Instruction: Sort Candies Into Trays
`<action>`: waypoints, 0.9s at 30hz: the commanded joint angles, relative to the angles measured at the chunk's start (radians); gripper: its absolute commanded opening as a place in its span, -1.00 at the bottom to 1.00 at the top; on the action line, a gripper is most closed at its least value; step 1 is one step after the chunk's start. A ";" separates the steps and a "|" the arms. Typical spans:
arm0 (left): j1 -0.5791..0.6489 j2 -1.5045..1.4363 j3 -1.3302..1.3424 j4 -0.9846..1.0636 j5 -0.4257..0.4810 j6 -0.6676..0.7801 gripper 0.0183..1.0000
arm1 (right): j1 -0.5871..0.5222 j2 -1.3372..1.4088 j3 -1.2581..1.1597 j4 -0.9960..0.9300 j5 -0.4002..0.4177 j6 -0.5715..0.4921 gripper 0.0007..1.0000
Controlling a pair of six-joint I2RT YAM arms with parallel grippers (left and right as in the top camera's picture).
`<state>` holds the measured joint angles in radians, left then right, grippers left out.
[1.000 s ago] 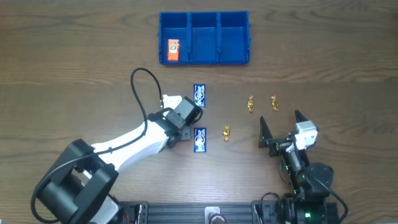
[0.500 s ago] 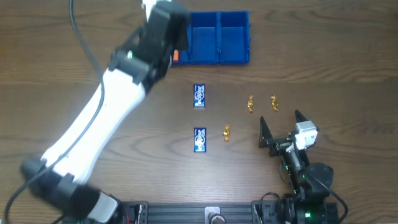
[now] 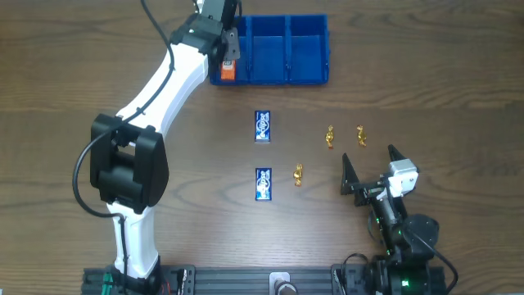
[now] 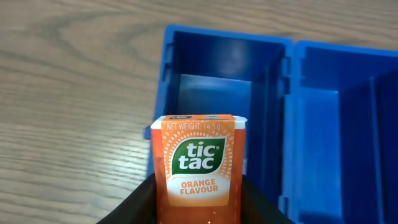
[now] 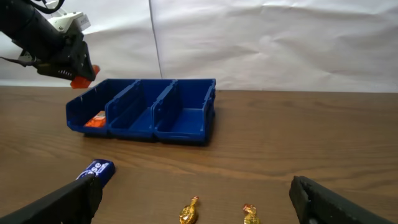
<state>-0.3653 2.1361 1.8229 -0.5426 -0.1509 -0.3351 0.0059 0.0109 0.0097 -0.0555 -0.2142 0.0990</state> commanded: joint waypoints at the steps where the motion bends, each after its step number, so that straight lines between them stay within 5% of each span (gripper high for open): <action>1: -0.009 0.019 0.027 0.013 0.036 0.018 -0.43 | 0.005 -0.007 -0.002 -0.002 -0.008 0.008 1.00; 9: -0.009 0.019 0.027 0.016 0.044 0.026 -0.29 | 0.005 -0.007 -0.002 -0.002 -0.008 0.008 1.00; 12: -0.008 0.019 0.027 0.018 0.036 0.025 0.45 | 0.005 -0.007 -0.002 -0.002 -0.008 0.008 1.00; 15: 0.002 0.006 0.027 0.021 0.028 0.023 0.77 | 0.005 -0.007 -0.002 -0.002 -0.008 0.008 1.00; 21: 0.014 -0.275 -0.071 0.037 -0.026 0.019 0.85 | 0.005 -0.007 -0.002 -0.002 -0.008 0.008 1.00; 27: 0.035 -0.886 -0.510 0.271 -0.093 0.101 0.87 | 0.005 -0.007 -0.002 -0.002 -0.008 0.008 1.00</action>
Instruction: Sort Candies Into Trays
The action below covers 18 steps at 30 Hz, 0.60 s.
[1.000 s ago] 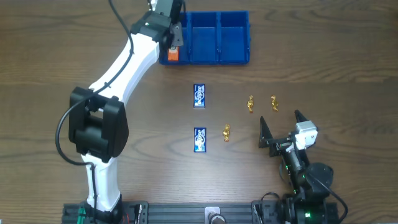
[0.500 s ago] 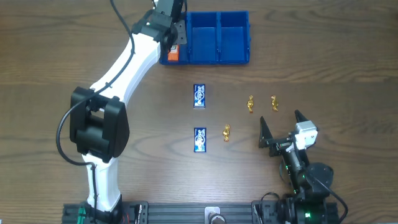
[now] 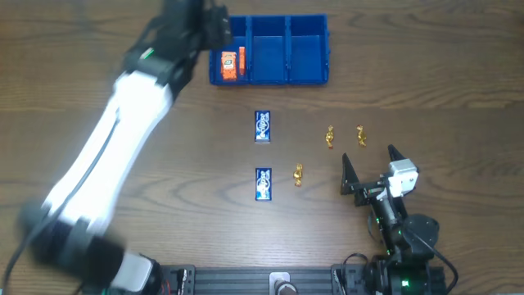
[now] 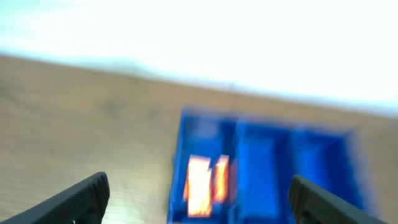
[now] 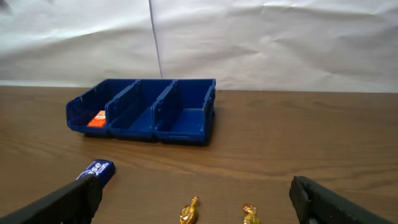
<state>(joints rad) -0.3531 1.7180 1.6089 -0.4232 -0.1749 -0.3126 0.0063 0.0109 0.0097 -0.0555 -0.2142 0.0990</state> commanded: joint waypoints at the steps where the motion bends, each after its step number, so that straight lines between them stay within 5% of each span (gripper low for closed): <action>1: 0.032 -0.594 -0.403 0.212 -0.068 0.112 0.88 | 0.005 -0.007 -0.002 -0.002 -0.008 0.008 1.00; 11: 0.246 -1.339 -1.073 0.381 0.135 0.317 1.00 | 0.005 -0.007 -0.002 -0.002 -0.008 0.008 1.00; 18: 0.263 -1.581 -1.395 0.491 0.232 0.312 0.99 | 0.005 -0.007 -0.002 -0.002 -0.008 0.008 1.00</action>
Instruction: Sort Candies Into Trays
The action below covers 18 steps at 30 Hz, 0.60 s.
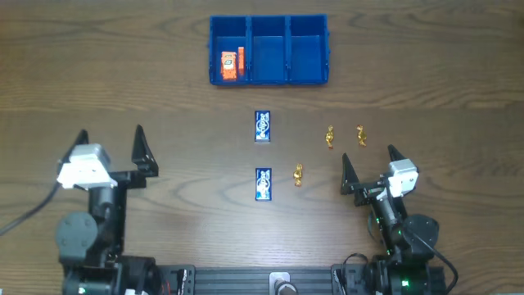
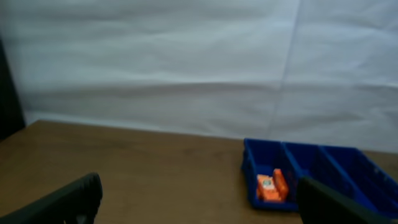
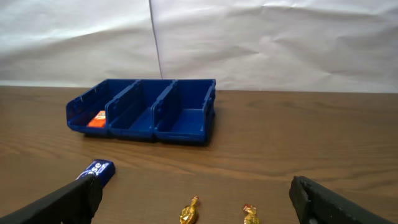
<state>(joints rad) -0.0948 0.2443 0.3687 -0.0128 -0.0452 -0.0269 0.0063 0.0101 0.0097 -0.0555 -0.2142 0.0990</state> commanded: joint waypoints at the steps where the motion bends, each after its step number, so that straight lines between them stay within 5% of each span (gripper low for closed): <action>1: 0.005 -0.146 -0.214 0.115 0.121 0.027 1.00 | 0.005 -0.006 -0.002 -0.002 -0.008 0.008 1.00; 18: 0.005 -0.232 -0.364 -0.061 0.116 0.024 0.99 | 0.005 -0.006 -0.002 -0.002 -0.008 0.008 1.00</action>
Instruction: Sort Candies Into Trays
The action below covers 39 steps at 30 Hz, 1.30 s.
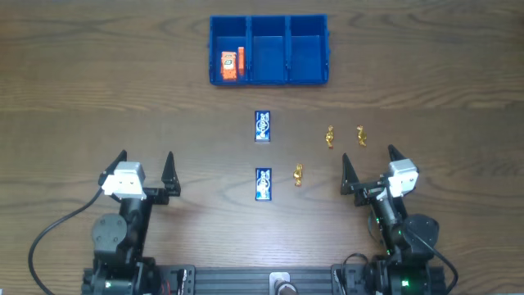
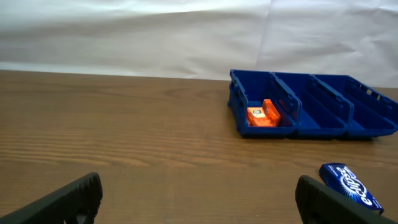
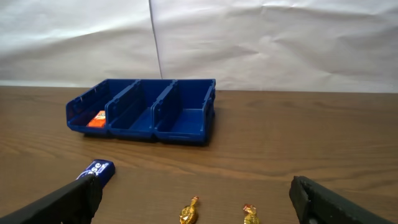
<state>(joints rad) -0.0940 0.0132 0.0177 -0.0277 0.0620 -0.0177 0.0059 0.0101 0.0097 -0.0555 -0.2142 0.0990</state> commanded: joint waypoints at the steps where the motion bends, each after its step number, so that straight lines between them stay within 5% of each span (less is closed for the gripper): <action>1: 0.004 -0.001 -0.013 -0.046 0.009 0.015 1.00 | 0.005 -0.006 -0.002 -0.002 -0.008 0.008 1.00; 9: 0.004 -0.001 -0.013 -0.046 0.009 0.015 1.00 | 0.005 -0.006 -0.002 0.001 -0.008 0.008 1.00; 17: 0.004 -0.001 -0.013 -0.046 0.009 0.015 1.00 | 0.020 -0.005 -0.002 0.027 -0.108 0.010 1.00; 19: 0.004 -0.001 -0.013 -0.047 0.009 0.015 1.00 | 0.021 0.029 0.035 0.016 -0.113 0.100 1.00; 27: 0.004 -0.001 -0.013 -0.047 0.009 0.015 1.00 | 0.032 0.518 0.554 -0.393 -0.181 0.156 1.00; 33: 0.004 -0.001 -0.013 -0.047 0.009 0.015 1.00 | 0.189 0.840 0.803 -0.585 -0.179 0.156 1.00; 39: 0.004 -0.001 -0.013 -0.047 0.009 0.015 1.00 | 0.494 1.175 0.956 -0.727 -0.010 0.320 1.00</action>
<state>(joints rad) -0.0940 0.0162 0.0193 -0.0311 0.0620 -0.0177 0.3828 1.0737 0.9096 -0.7578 -0.3187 0.3099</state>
